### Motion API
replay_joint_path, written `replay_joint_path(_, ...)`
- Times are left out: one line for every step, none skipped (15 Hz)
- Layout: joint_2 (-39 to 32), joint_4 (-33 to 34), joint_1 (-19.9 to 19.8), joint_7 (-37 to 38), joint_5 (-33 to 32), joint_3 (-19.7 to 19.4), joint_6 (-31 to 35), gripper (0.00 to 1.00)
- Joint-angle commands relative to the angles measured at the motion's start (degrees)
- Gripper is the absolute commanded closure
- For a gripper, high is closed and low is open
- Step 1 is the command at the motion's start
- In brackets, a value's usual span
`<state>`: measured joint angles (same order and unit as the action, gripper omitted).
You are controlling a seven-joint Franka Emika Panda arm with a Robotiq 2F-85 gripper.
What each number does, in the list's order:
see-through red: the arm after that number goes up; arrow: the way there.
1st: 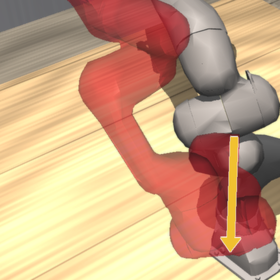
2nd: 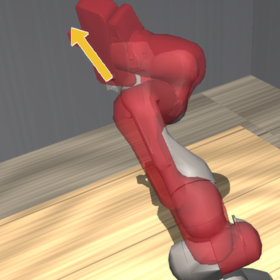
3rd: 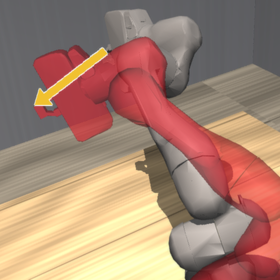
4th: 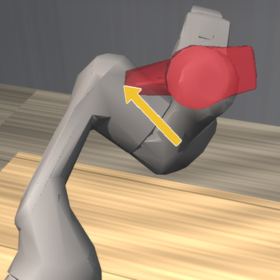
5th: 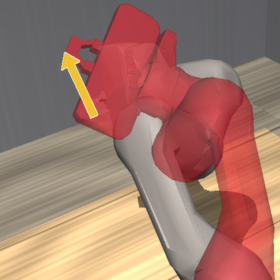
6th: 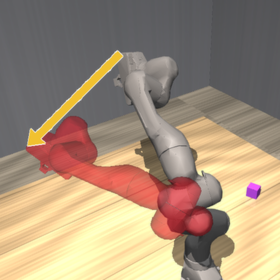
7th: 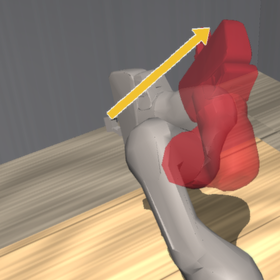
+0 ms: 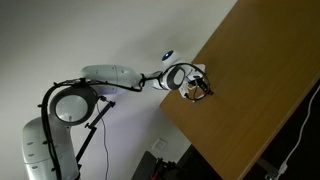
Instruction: Remove the marker from the white mug then put it on the table
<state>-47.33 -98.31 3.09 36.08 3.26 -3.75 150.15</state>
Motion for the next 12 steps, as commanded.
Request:
replay_joint_path(2.09,-0.41,1.53,-1.19,1.1,-2.07,-1.56,0.15)
replay_joint_path(2.93,-1.21,1.96,-0.77,0.86,-2.73,-0.94,0.08)
replay_joint_path(4.17,-2.4,2.65,-0.16,0.42,-3.72,-0.25,0.0)
replay_joint_path(5.21,-3.26,3.4,0.42,0.05,-4.64,0.2,0.0)
replay_joint_path(6.34,-4.09,4.19,0.86,-0.49,-5.77,0.55,0.0)
replay_joint_path(7.99,-5.52,5.51,1.95,-1.21,-7.22,1.2,0.0)
replay_joint_path(9.59,-6.76,6.71,2.99,-1.93,-8.59,1.69,0.0)
replay_joint_path(11.5,-8.26,7.86,3.71,-2.71,-9.83,2.41,0.0)
replay_joint_path(13.03,-9.51,8.97,4.67,-3.47,-10.89,3.21,0.0)
replay_joint_path(14.87,-10.93,10.26,5.67,-4.77,-12.11,4.06,0.0)
replay_joint_path(16.4,-12.1,11.55,7.01,-6.33,-13.28,4.75,0.0)
replay_joint_path(17.68,-13.05,12.42,8.32,-7.79,-14.14,5.4,0.0)
